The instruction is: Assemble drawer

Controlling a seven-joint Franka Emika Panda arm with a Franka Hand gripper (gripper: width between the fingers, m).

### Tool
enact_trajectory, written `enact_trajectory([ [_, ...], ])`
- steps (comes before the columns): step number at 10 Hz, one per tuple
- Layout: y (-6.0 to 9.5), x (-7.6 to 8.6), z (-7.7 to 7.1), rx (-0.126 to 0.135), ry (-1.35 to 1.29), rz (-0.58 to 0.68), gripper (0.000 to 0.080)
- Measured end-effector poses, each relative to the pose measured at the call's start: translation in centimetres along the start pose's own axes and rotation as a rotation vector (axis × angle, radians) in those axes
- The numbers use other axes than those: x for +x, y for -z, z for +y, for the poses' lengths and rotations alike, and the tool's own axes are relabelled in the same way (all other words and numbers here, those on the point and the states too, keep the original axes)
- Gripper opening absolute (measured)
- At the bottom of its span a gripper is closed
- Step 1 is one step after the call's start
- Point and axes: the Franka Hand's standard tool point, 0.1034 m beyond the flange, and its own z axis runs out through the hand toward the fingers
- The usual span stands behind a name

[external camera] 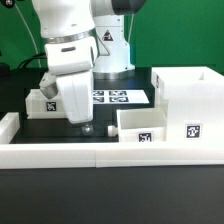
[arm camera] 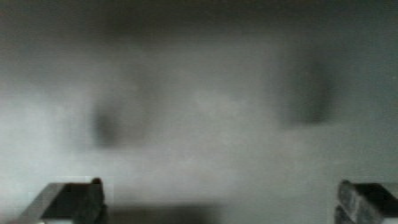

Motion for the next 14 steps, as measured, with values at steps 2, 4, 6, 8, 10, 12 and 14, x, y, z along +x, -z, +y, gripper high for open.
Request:
enact_trajectory([
  [2,-0.1,1.2,0.2,0.002,-0.018,0.003,0.0649],
  [4,-0.5,2.4,0.3,0.007,-0.038,0.009,0.0649],
  [6,-0.7,2.9,0.3,0.010,-0.071,0.010,0.0649],
  [8,-0.7,3.3,0.4,0.010,-0.125,0.008,0.0649],
  [10,-0.6,3.4,0.4,0.010,-0.164,0.007,0.0649],
  [12,-0.6,3.5,0.5,0.009,-0.192,0.007,0.0649],
  [14,-0.5,3.7,0.7,0.004,-0.209,-0.003,0.0649],
])
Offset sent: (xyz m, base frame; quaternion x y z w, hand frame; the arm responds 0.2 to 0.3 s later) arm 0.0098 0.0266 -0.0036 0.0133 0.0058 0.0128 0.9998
